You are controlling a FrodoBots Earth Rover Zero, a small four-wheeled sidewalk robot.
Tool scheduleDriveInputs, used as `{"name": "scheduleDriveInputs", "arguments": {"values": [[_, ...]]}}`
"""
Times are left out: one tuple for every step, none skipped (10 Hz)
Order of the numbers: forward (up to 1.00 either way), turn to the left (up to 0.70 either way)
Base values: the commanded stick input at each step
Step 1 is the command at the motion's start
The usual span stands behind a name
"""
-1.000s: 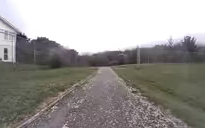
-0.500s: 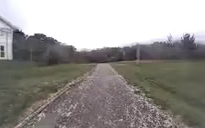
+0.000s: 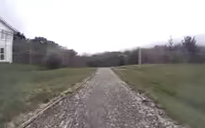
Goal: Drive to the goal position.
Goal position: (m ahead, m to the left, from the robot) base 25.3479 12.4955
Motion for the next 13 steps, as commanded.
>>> {"name": "scheduleDriveInputs", "arguments": {"values": [[0.85,0.00],[0.85,0.00],[0.85,0.00],[0.85,0.00],[0.85,0.00],[0.85,0.00],[0.85,0.00],[0.85,0.00],[0.85,0.00],[0.85,0.00],[0.85,0.00],[0.85,0.00],[0.85,0.00]]}}
